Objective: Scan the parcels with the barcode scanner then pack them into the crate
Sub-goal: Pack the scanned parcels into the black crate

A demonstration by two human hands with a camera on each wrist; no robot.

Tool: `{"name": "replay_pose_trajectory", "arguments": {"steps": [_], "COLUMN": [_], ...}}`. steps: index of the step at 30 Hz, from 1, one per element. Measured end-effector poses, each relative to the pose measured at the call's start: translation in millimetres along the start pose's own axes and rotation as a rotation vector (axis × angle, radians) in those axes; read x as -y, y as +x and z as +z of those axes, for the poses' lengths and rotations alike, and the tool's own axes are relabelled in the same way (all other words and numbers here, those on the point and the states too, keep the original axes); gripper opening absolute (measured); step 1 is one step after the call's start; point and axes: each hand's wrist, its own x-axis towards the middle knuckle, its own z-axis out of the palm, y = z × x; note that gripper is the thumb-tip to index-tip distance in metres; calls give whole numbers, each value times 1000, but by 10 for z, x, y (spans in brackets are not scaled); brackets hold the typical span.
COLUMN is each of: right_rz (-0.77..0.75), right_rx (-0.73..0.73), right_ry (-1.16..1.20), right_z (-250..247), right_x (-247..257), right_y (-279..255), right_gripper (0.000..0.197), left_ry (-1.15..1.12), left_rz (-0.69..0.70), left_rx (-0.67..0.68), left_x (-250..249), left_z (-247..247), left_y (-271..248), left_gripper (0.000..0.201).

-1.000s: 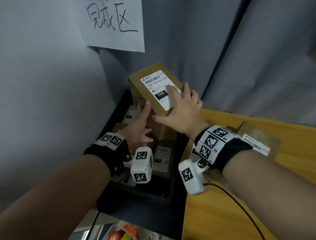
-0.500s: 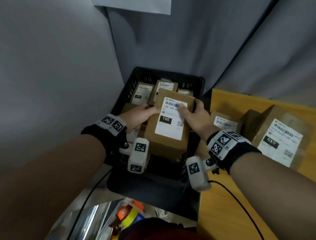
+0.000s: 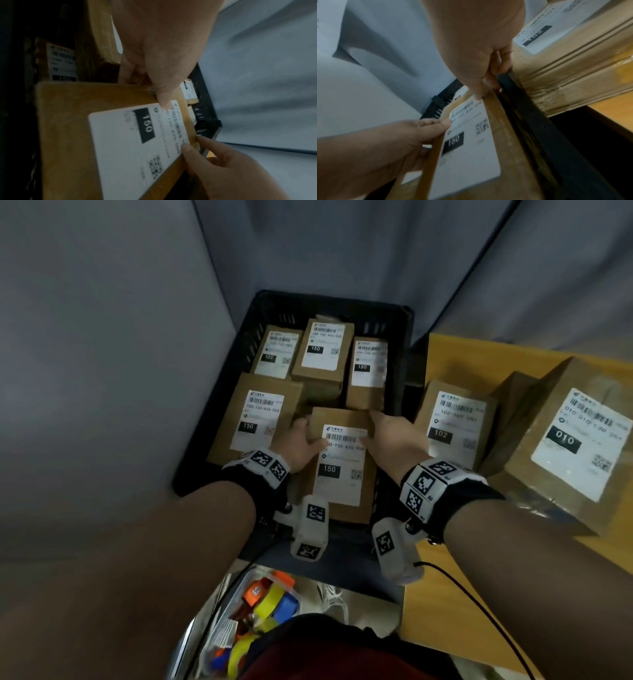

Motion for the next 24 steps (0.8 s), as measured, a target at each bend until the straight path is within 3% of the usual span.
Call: {"name": "replay_pose_trajectory", "arguments": {"steps": [7, 13, 17, 24], "right_rz": [-25, -54, -110, -155], "right_rx": [-16, -83, -163, -362], "right_ry": [0, 125, 172, 157], "right_z": [20, -241, -577, -1239], "right_x": [-123, -133, -167, -591], "right_y": [32, -91, -159, -345], "right_gripper": [34, 28, 27, 23], "left_ry": [158, 339, 261, 25], "left_rz": [19, 62, 92, 252], "left_rx": [92, -69, -163, -185], "left_x": [-175, -325, -625, -1339], "left_z": [-78, -96, -111, 75], "left_y": [125, 26, -108, -387], "left_gripper": [64, 67, 63, 49]}}
